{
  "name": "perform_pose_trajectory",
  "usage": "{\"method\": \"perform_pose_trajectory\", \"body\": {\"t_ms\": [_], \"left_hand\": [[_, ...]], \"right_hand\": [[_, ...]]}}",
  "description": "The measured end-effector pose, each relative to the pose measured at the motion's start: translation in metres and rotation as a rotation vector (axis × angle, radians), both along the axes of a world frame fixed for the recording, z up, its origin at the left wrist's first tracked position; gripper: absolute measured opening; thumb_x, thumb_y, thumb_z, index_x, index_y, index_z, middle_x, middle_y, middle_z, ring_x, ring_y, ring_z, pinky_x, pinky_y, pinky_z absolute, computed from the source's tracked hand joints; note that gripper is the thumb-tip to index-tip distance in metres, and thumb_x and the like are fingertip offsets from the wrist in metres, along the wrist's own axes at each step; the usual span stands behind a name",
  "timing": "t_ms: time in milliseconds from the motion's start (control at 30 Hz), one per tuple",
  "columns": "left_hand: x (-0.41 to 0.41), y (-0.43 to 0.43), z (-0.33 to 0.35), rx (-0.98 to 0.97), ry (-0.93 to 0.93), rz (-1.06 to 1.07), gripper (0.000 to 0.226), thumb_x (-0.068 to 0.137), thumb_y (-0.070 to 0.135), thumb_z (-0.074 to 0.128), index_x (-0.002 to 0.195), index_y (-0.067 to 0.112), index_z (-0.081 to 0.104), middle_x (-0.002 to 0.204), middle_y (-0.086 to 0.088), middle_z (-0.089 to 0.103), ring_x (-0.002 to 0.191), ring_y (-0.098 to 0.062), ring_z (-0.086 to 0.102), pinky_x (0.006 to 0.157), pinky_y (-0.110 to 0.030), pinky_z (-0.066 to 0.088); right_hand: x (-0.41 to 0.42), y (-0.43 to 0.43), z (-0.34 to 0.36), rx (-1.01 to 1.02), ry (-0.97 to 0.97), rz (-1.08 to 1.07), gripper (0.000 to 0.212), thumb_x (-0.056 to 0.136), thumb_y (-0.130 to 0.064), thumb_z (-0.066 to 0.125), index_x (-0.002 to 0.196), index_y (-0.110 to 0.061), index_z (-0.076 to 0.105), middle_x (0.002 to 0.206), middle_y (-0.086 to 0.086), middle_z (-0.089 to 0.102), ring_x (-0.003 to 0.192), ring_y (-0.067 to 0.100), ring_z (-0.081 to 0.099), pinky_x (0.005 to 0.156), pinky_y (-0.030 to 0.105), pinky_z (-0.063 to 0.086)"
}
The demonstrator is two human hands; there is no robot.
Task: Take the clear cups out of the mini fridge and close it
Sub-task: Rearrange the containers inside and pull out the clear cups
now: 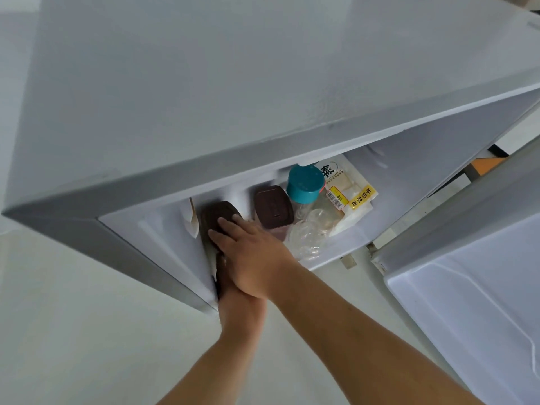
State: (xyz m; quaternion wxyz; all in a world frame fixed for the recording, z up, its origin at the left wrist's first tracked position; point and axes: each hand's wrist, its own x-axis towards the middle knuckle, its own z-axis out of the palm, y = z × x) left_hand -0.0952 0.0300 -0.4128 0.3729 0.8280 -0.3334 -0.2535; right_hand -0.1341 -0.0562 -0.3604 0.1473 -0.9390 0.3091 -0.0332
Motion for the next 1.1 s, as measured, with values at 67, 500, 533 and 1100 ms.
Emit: {"method": "perform_pose_trajectory", "body": {"t_ms": [67,500,533,1100], "left_hand": [[-0.006,-0.021,-0.006,0.036,-0.133,-0.106,0.059,0.11,0.025,0.025,0.158,-0.003,0.005,0.166,-0.026,0.018,0.154,-0.037,0.015,0.126,-0.046,0.01],[0.013,-0.021,-0.005,0.081,0.347,0.137,0.032,0.086,0.028,0.073,0.113,0.027,0.054,0.117,0.003,0.066,0.088,-0.009,0.064,0.068,-0.028,0.046],[0.012,-0.022,-0.003,0.077,0.31,0.089,0.031,0.085,0.03,0.072,0.11,0.028,0.054,0.114,0.004,0.066,0.085,-0.008,0.063,0.066,-0.028,0.046],[-0.027,-0.063,-0.003,-0.016,-0.344,-0.515,0.058,0.08,0.048,0.082,0.124,0.017,0.059,0.124,-0.005,0.063,0.105,-0.027,0.064,0.083,-0.041,0.058]], "right_hand": [[-0.005,-0.008,-0.004,-0.003,0.043,-0.035,0.058,0.101,-0.026,0.05,0.158,-0.022,0.039,0.167,0.01,0.031,0.154,0.036,0.024,0.125,0.049,0.016],[-0.068,-0.016,0.009,-0.221,-0.492,-0.78,0.038,0.088,-0.031,0.069,0.121,-0.017,0.055,0.121,0.004,0.06,0.111,0.022,0.051,0.094,0.041,0.052],[-0.076,-0.022,0.008,-0.201,-0.462,-0.848,0.042,0.088,-0.035,0.071,0.122,-0.018,0.054,0.122,0.004,0.059,0.112,0.022,0.051,0.093,0.041,0.052],[-0.116,-0.016,-0.001,-0.248,-0.275,-0.783,0.052,0.089,-0.045,0.071,0.133,-0.026,0.05,0.126,0.0,0.059,0.099,0.024,0.064,0.07,0.032,0.054]]}}
